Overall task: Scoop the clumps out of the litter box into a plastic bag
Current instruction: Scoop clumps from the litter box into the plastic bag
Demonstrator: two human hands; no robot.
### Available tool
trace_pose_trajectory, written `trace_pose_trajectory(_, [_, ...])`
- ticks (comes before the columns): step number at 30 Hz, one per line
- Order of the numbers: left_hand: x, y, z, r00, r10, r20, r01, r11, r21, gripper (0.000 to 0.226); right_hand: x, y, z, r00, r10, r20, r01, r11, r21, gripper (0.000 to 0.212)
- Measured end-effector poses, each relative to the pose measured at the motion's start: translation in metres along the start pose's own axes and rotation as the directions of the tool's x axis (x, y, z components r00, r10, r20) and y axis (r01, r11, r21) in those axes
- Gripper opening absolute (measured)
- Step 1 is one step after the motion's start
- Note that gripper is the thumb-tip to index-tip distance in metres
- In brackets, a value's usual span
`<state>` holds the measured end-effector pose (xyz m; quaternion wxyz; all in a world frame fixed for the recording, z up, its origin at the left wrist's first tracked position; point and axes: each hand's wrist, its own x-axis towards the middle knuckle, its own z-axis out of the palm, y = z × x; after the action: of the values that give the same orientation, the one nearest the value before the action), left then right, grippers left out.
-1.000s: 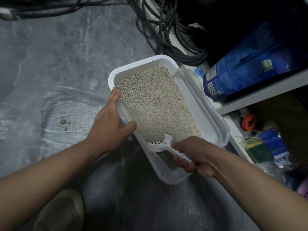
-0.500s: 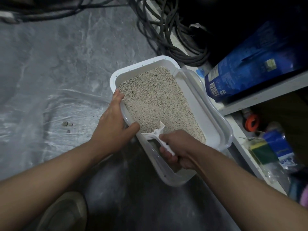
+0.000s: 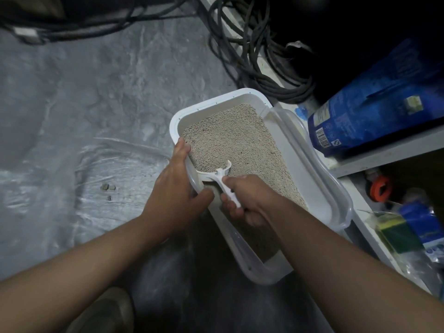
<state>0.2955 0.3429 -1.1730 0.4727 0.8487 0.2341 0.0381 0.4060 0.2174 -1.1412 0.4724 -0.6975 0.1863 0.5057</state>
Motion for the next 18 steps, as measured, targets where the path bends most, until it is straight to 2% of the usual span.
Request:
trace_pose_trajectory(13, [0.001,0.004,-0.003,0.999,0.037,-0.007,-0.037,0.999,-0.008,0.107,0.028,-0.008,0.016,0.991,-0.136,-0.016,0.137,0.987,0.088,0.017])
trace_pose_trajectory(16, [0.002,0.001,-0.002,0.999,0.032,-0.013,-0.032,0.999,0.009,0.105,0.033,-0.003,0.016,0.988,-0.153,-0.021,0.153,0.988,0.001,0.021])
trace_pose_trajectory(18, [0.003,0.000,-0.001,0.999,0.033,-0.014,-0.033,0.999,0.015,0.107,0.033,-0.007,0.015,0.994,-0.109,-0.016,0.107,0.989,-0.098,0.023])
